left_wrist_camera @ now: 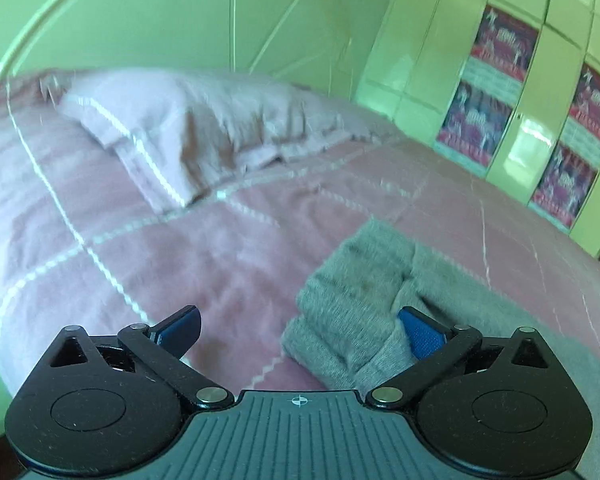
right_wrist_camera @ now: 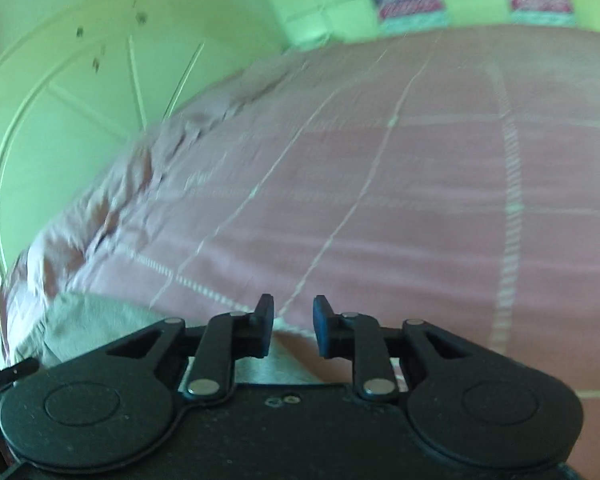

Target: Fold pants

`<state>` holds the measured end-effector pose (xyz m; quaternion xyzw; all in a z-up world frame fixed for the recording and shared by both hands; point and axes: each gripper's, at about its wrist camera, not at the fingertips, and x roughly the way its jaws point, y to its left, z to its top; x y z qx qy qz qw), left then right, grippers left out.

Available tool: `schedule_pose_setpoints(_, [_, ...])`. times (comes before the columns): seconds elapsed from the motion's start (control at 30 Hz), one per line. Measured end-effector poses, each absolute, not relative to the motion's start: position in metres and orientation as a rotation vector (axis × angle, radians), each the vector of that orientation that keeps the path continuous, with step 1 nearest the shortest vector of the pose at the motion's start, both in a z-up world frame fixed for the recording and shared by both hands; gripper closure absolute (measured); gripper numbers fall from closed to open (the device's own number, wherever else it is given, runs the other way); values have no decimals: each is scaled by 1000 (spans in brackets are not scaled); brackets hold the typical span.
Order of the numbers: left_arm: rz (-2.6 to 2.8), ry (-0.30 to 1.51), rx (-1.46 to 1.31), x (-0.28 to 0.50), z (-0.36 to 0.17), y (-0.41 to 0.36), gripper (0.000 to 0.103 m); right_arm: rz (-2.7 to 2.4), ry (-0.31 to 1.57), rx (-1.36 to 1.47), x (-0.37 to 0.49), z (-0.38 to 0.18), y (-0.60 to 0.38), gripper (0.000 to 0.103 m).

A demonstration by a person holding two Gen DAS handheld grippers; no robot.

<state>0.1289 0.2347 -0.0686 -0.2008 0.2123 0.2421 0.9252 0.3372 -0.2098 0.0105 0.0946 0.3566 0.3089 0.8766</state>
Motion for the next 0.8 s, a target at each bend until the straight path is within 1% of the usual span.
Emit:
schedule_pose_setpoints(0.07, [485, 384, -321, 126, -54, 218, 0, 625, 690, 203, 311, 24, -246, 84])
schedule_pose_setpoints(0.1, [465, 361, -278, 126, -47, 208, 0, 598, 672, 203, 299, 28, -265, 80])
schedule_pose_setpoints(0.17, [427, 303, -188, 125, -33, 185, 0, 502, 643, 205, 270, 31, -310, 75])
schedule_pose_setpoints(0.27, [333, 315, -63, 138, -30, 150, 0, 431, 667, 288, 243, 18, -359, 75])
schedule_pose_setpoints(0.37, [269, 427, -28, 162, -45, 124, 0, 417, 754, 303, 242, -12, -368, 79])
schedule_pose_setpoints(0.4, [260, 470, -28, 168, -53, 119, 0, 391, 800, 268, 243, -23, -368, 86])
schedule_pose_setpoints(0.43, [263, 533, -16, 173, -61, 116, 0, 350, 797, 245, 242, -29, -374, 100])
schedule_pose_setpoints(0.47, [264, 561, 4, 174, -67, 113, 0, 305, 778, 279, 241, -31, -387, 103])
schedule_pose_setpoints(0.6, [229, 557, 38, 162, -68, 109, 0, 61, 701, 383, 222, -19, -456, 103])
schedule_pose_setpoints(0.63, [223, 557, 44, 161, -68, 108, 0, 15, 672, 420, 212, -12, -478, 97])
schedule_pose_setpoints(0.7, [223, 545, 50, 158, -70, 107, 0, -54, 576, 432, 189, 4, -502, 81])
schedule_pose_setpoints(0.8, [230, 530, 50, 155, -71, 104, 0, -77, 520, 509, 160, 15, -533, 79])
